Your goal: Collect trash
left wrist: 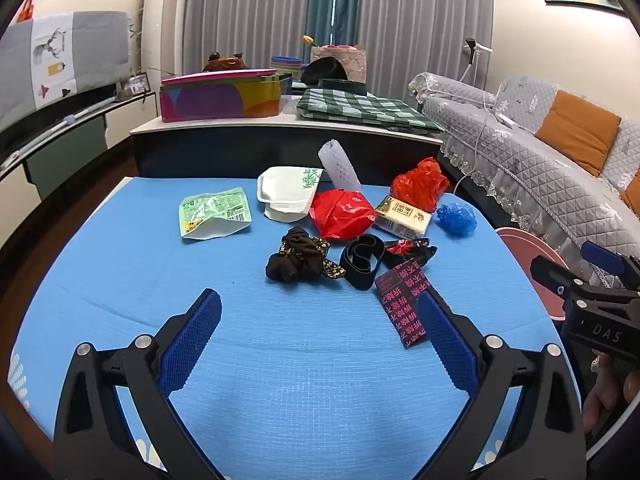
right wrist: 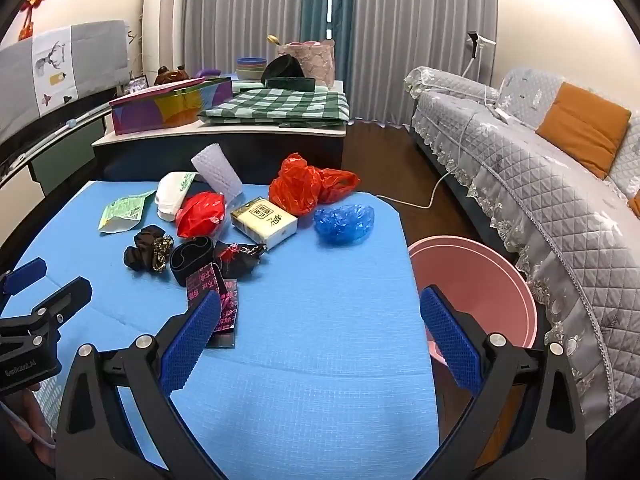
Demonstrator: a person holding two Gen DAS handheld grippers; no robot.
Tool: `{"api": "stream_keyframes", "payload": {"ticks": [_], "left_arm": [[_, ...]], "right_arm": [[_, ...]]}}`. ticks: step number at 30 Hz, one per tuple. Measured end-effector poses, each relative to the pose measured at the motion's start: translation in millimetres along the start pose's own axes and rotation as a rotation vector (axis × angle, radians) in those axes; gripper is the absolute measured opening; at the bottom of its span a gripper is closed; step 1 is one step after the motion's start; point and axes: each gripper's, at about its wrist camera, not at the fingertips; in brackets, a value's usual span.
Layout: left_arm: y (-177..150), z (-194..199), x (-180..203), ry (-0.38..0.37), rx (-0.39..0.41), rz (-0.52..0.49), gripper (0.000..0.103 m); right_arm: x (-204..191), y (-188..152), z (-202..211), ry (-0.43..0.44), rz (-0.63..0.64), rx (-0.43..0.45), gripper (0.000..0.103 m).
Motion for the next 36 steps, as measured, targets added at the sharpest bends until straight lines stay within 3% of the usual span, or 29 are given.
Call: {"api": "stream_keyframes", "payload": {"ticks": [36], "left_arm": [[0.1, 1.8, 2.0, -0.012, 0.01, 0.001, 0.095]], "right_arm": [[1.7, -0.2, 3.2, 0.009, -0.001, -0.005, 0.098]]}}
Point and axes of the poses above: each gripper's, at about its wrist camera, not at the fingertips, and z roughly against the way its jaws point, x to its right, y to its top, and after that the axes turned 4 degrees about -y, right-handed
